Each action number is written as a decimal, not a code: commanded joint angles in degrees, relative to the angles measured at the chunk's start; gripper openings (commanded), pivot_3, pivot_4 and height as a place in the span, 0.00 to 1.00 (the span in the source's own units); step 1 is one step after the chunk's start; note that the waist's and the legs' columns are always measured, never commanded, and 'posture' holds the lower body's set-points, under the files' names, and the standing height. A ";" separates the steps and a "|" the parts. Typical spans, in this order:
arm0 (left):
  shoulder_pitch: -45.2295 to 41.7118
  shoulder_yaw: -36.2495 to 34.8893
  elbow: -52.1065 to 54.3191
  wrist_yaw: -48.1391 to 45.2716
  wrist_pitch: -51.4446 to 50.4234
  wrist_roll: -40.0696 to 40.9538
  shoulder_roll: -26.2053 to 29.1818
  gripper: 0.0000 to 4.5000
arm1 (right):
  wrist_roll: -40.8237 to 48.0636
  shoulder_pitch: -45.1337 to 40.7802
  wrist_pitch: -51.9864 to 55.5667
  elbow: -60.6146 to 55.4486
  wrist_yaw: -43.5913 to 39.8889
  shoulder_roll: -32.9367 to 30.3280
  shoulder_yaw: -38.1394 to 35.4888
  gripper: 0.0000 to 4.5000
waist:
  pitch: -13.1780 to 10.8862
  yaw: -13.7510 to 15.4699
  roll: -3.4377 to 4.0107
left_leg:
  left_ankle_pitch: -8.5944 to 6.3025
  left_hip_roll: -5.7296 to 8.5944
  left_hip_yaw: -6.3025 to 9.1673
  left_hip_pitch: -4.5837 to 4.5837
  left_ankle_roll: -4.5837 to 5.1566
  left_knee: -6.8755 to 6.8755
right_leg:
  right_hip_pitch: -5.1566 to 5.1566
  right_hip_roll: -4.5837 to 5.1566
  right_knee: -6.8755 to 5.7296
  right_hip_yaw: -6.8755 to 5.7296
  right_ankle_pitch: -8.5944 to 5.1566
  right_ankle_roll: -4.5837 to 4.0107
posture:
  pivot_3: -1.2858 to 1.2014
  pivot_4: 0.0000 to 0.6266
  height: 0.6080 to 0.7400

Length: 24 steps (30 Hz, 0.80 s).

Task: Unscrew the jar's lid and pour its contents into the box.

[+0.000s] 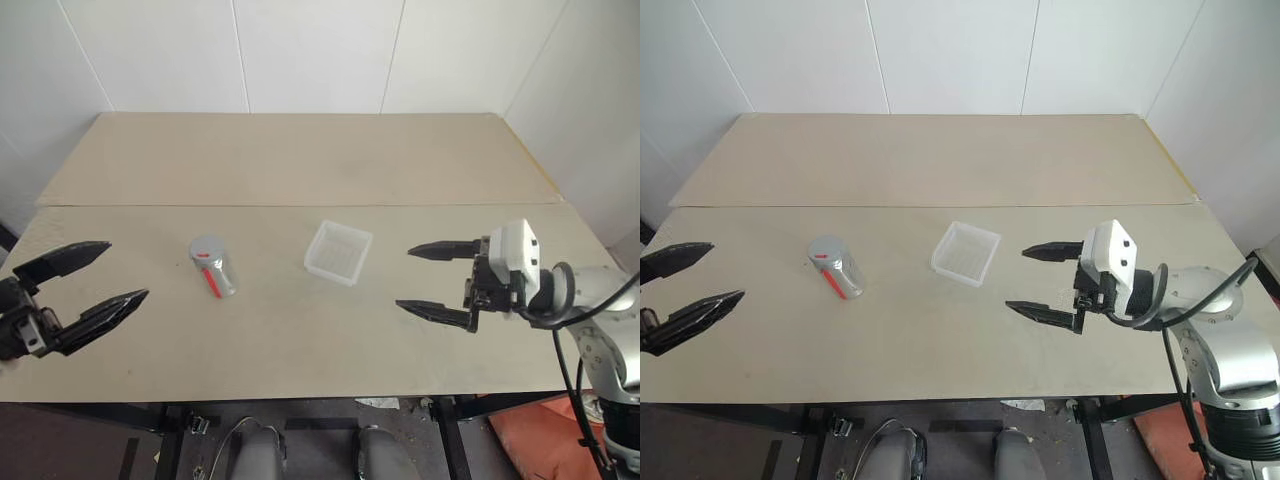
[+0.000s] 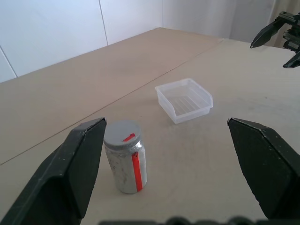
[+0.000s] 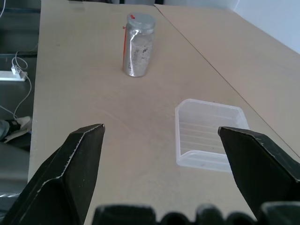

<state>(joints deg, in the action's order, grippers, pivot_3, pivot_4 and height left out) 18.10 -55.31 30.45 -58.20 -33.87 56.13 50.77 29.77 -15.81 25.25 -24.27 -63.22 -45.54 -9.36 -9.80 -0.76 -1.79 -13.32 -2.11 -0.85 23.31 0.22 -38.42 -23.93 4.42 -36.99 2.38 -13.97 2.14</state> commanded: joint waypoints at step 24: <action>1.72 25.62 15.78 33.17 4.13 -18.56 -22.27 1.00 | -1.24 -10.00 0.83 3.08 1.45 -2.96 6.01 1.00 | 0.11 0.07 -0.16 | -0.01 0.01 0.03 -0.66 -0.01 0.03 | 0.83 -0.02 0.22 -0.05 -0.03 -0.09 | 0.52 0.24 1.00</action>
<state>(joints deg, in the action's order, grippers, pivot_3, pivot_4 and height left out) 19.60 -31.26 46.22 -26.87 -31.24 39.69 29.21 29.89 -24.83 26.48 -20.88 -62.38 -48.49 -4.31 -9.69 -0.68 -1.95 -13.34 -2.11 -0.82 22.71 0.20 -38.38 -23.12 4.40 -36.73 2.34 -14.00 2.06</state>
